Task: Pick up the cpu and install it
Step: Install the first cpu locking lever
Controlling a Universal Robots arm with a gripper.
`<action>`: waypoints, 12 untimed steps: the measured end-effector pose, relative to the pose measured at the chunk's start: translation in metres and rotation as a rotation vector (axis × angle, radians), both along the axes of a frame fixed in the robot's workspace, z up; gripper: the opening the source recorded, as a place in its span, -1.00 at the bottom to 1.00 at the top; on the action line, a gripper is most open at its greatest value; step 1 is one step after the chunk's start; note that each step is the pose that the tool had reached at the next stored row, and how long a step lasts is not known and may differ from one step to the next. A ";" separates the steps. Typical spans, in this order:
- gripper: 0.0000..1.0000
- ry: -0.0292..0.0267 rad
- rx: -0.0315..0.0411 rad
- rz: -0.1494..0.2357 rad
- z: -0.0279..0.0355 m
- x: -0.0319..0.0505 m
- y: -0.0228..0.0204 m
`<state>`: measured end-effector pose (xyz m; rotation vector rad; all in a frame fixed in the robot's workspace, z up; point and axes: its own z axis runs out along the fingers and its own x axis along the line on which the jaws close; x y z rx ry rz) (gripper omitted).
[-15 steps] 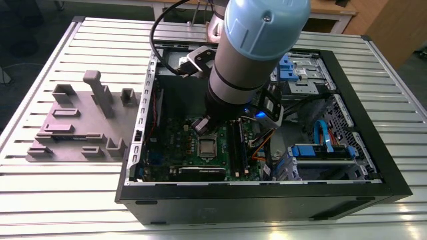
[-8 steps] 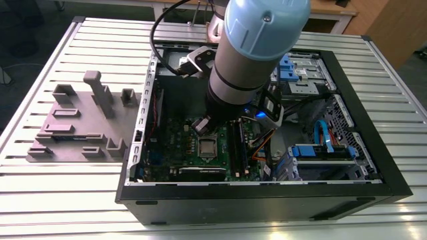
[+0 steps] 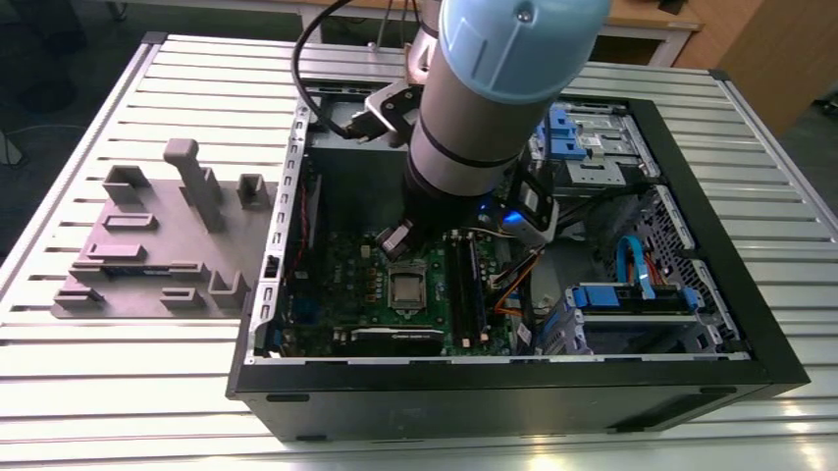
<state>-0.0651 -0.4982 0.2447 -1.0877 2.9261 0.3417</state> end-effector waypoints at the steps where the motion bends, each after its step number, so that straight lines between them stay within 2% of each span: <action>1: -0.80 -0.0017 -0.0001 0.000 0.0026 -0.0002 0.0004; 4: -0.80 -0.0068 -0.0024 0.000 0.0099 -0.0007 0.0010; 6: -0.80 -0.0096 -0.0074 0.004 0.0102 -0.0006 0.0017; 12: -0.80 -0.0130 -0.0082 0.102 0.0081 -0.0006 0.0017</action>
